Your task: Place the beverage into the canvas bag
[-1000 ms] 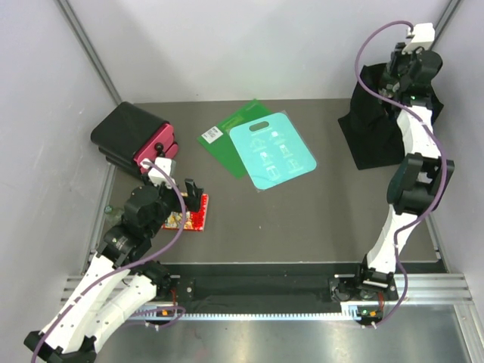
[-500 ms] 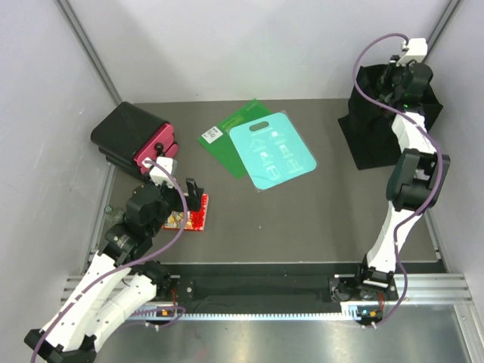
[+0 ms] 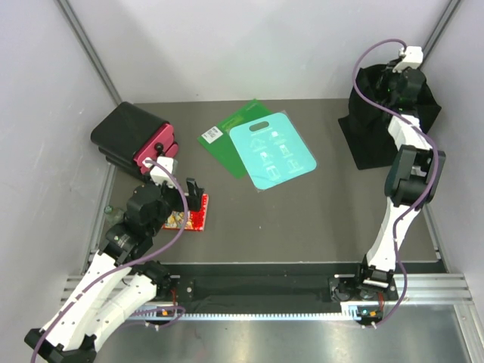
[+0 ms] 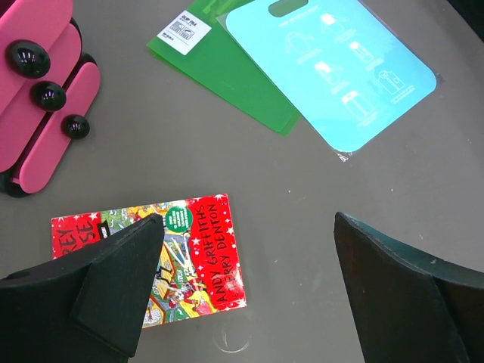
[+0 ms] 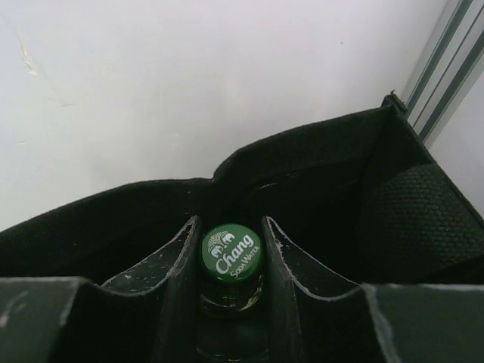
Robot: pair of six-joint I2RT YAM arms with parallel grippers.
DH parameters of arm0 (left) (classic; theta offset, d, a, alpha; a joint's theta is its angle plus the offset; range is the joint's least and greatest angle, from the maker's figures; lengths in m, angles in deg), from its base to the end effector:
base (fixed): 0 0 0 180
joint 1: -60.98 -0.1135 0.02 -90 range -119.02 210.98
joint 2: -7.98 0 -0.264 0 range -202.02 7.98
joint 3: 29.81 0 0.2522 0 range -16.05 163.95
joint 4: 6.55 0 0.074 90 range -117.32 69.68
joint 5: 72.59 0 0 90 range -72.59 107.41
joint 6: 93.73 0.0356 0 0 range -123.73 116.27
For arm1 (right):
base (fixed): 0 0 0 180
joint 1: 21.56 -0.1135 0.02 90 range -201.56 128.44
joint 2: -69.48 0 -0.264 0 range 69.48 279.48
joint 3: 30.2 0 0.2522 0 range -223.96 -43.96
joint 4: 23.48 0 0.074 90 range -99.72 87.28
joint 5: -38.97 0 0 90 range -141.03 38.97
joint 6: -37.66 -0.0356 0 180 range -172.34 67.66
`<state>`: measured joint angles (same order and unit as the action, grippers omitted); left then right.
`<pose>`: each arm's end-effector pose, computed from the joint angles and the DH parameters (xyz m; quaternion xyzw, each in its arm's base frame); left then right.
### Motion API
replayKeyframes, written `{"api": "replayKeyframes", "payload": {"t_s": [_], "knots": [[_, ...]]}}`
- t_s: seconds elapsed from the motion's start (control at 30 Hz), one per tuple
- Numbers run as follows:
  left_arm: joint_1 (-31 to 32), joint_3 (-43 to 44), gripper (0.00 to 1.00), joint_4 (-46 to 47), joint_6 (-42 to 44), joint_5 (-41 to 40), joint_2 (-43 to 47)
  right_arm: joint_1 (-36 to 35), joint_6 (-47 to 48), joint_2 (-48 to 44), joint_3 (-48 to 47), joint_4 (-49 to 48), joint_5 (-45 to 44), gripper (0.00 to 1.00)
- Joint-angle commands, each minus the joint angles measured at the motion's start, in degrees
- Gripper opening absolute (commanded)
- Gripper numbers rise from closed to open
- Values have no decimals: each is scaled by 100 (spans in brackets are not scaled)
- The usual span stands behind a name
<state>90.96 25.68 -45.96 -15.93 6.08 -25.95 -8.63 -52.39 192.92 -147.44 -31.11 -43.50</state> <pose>0.1240 -0.0635 0.3202 0.0669 0.8036 -0.1364 0.5754 0.5132 -0.1130 0.3093 0.0320 0.6976 -0.0346 0.7150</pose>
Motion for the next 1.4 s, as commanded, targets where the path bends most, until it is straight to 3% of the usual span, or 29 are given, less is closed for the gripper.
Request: {"api": "replayKeyframes", "payload": {"t_s": [0.0,0.3,0.57,1.1,1.37], "knots": [[-27,19,98,306,52,35,9,17,-258,-30,-225,-832,29,3],[-36,19,98,306,52,43,1,-18,-320,145,-207,-648,12,21],[-71,19,98,332,52,96,1,-150,-408,242,-32,-349,-111,20],[-71,19,98,341,52,87,27,-265,-373,400,-102,20,-287,46],[-71,19,98,324,52,79,36,-256,-381,269,-128,73,-270,48]]}}
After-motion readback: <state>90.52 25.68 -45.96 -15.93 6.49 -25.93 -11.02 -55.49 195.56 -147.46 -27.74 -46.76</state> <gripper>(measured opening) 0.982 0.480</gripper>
